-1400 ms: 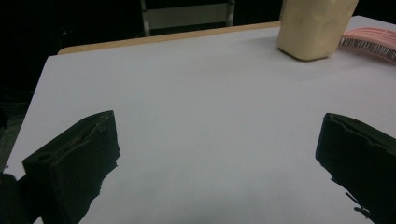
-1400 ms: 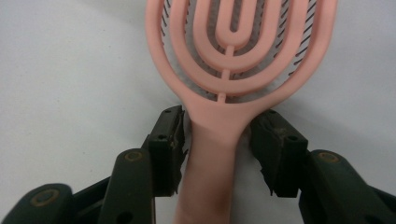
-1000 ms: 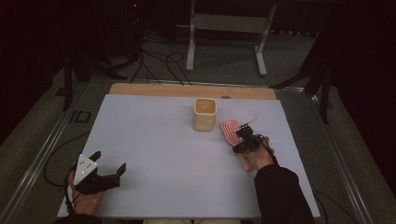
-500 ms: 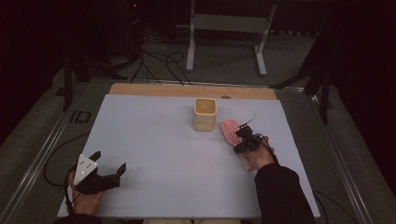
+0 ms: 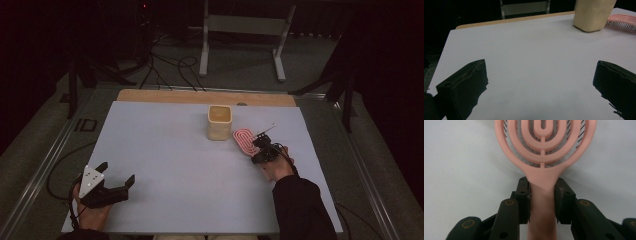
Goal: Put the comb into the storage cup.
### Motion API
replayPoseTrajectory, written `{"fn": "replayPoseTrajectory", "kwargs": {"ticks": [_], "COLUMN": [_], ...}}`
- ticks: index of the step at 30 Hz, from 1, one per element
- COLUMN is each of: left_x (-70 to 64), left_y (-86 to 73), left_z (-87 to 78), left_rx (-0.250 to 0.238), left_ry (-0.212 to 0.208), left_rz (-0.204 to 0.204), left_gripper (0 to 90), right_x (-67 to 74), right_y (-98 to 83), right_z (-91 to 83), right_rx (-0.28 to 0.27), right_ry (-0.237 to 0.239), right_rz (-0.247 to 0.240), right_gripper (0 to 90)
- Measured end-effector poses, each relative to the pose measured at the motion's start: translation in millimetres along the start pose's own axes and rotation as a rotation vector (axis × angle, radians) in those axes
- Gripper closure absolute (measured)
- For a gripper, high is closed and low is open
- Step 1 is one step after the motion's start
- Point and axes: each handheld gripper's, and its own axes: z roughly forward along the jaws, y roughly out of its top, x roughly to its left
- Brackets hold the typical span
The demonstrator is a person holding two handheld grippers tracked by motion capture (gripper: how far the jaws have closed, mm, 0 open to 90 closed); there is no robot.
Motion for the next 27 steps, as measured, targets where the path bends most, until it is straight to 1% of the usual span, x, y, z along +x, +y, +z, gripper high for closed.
{"fn": "replayPoseTrajectory", "kwargs": {"ticks": [4,5,8,10,13,17,19,20,21,22,23,24,25,26,27], "left_x": [0.1,0.1,0.1,0.0,0.1,0.1,0.1,0.2,0.4,0.4,0.4,0.5,0.4,0.4,0.4], "left_y": [0.0,-0.1,-0.1,-0.1,-0.3,-0.4,-0.4,-0.4,-0.4,-0.4,-0.4,-0.6,-0.7,-0.7,-0.7], "left_z": [0.1,0.1,0.2,0.3,0.5,0.5,0.4,0.4,0.4,0.5,0.5,0.6,0.6,0.6,0.6], "left_rx": [0.001,0.002,0.003,0.003,0.007,0.007,0.008,0.008,0.008,0.008,0.008,0.011,0.011,0.011,0.011], "left_ry": [0.001,0.001,0.001,0.002,0.003,0.004,0.005,0.005,0.005,0.006,0.006,0.006,0.008,0.009,0.009], "left_rz": [0.0,-0.001,0.0,0.0,0.002,0.002,0.002,0.001,0.002,0.002,0.002,0.003,0.003,0.003,0.003], "left_gripper": [0.3,0.3,0.3,0.3,0.3,0.3,0.3,0.3,0.3,0.3,0.3,0.3,0.3,0.3,0.3], "right_x": [-0.8,-0.4,-0.8,0.1,-0.5,-0.7,-0.1,1.0,2.4,3.7,3.7,6.7,8.3,9.5,9.5], "right_y": [-1.4,-2.6,-3.7,-4.8,-8.3,-12.1,-14.0,-15.0,-17.2,-19.1,-19.1,-22.9,-25.1,-27.3,-27.3], "right_z": [-0.3,-0.6,-0.7,-1.2,-2.2,-5.7,-9.1,-10.8,-13.3,-14.9,-14.9,-17.6,-18.5,-19.1,-19.1], "right_rx": [-0.009,-0.015,-0.023,-0.028,-0.048,-0.087,-0.114,-0.127,-0.154,-0.169,-0.169,-0.2,-0.216,-0.228,-0.228], "right_ry": [0.006,0.002,0.0,0.0,0.002,0.013,0.015,0.018,0.025,0.027,0.027,0.025,0.024,0.026,0.026], "right_rz": [0.005,0.011,0.003,0.012,0.015,0.034,0.027,0.032,0.038,0.038,0.038,0.034,0.035,0.039,0.039], "right_gripper": [69.2,69.2,69.3,69.3,69.4,69.4,69.4,69.4,69.4,69.4,69.4,69.4,69.4,69.4,69.4]}}
